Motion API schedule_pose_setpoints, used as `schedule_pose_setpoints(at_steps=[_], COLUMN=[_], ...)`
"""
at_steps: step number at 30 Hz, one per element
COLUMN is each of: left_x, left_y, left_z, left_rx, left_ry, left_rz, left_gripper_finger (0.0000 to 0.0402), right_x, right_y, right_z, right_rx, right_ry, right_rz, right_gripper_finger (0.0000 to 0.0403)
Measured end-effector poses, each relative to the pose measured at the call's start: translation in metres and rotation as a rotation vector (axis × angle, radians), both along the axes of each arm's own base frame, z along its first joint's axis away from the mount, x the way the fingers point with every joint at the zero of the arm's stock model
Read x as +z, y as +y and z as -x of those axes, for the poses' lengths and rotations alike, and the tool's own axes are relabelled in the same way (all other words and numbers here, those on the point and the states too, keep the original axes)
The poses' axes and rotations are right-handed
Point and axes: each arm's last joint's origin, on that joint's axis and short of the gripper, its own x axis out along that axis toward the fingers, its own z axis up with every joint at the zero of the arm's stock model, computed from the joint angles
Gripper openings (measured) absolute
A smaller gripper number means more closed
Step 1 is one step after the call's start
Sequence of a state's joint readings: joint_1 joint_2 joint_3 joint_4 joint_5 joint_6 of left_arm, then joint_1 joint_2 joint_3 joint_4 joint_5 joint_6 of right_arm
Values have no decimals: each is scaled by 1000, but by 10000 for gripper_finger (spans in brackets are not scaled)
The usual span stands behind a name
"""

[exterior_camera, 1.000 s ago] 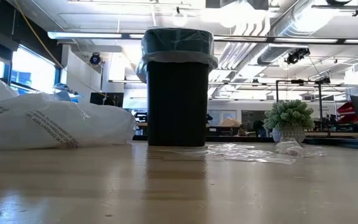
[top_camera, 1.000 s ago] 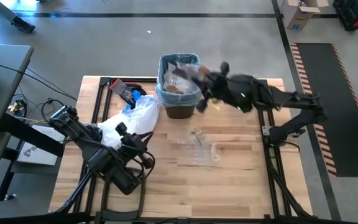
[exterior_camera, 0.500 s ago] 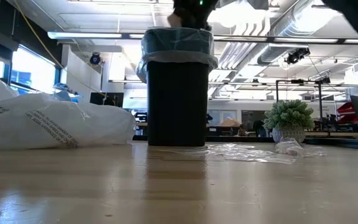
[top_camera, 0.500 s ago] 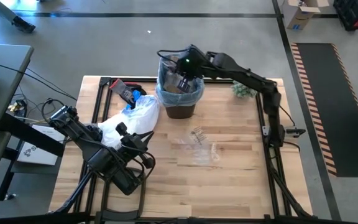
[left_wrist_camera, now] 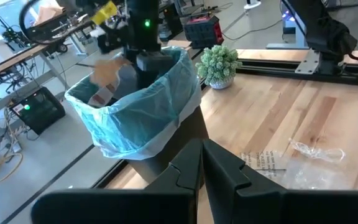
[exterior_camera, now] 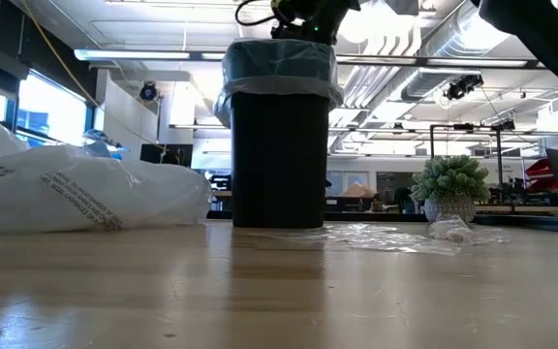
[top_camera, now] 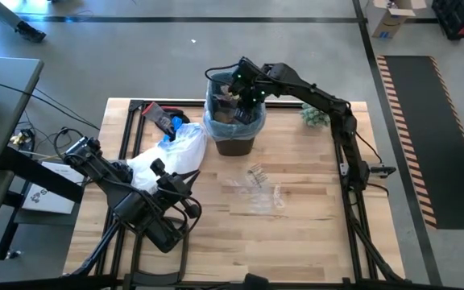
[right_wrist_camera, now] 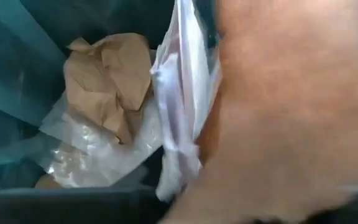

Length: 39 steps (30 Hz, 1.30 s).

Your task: Place trash/remove bag and relplace

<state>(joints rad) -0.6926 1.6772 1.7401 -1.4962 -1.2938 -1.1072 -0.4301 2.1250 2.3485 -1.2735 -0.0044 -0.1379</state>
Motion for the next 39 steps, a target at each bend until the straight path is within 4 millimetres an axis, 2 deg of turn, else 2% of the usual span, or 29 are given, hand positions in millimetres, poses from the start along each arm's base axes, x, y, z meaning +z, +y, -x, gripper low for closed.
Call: schedule_pose_setpoints(at_steps=[7, 10, 12, 15, 18, 20, 23, 27, 30, 33, 36, 39], left_x=[0, 0, 0, 0, 0, 0, -1, -5, -12, -22, -34, -48], left_y=[1, 1, 1, 1, 1, 1, 1, -1, -3, -5, -7, -4], left_z=[-1, -1, -1, -1, -1, -1, -1, -2, -5, -8, -14, -22], left_rx=[3, 2, 2, 2, 3, 3, 1, -3, -7, -12, -19, -10], left_ry=[8, 10, 9, 7, 7, 8, 11, 22, 18, 21, 36, 57], left_rz=[-4, -1, -1, 0, 0, 1, 7, 28, 51, 97, 169, 286], left_gripper_finger=[0, 0, 0, 0, 0, 0, 0, 0, 0, 0, 0, 0], right_x=[41, 57, 71, 87, 86, 85, 96, 107, 100, 81, 40, -8], right_y=[14, 20, 23, 26, 31, 42, 74, 137, 184, 228, 261, 274], right_z=[25, 37, 44, 48, 42, 40, 47, 68, 85, 103, 122, 148], right_rx=[43, 54, 45, 35, 93, 163, 275, 492, 649, 771, 777, 633], right_ry=[-87, -121, -185, -293, -324, -321, -318, -243, -170, -161, -156, -156], right_rz=[61, 83, 106, 127, 93, 61, 40, -1, -91, -173, -215, -210], right_gripper_finger=[231, 260, 266, 253, 214, 182, 137, 83, 52, 28, 9, 2])
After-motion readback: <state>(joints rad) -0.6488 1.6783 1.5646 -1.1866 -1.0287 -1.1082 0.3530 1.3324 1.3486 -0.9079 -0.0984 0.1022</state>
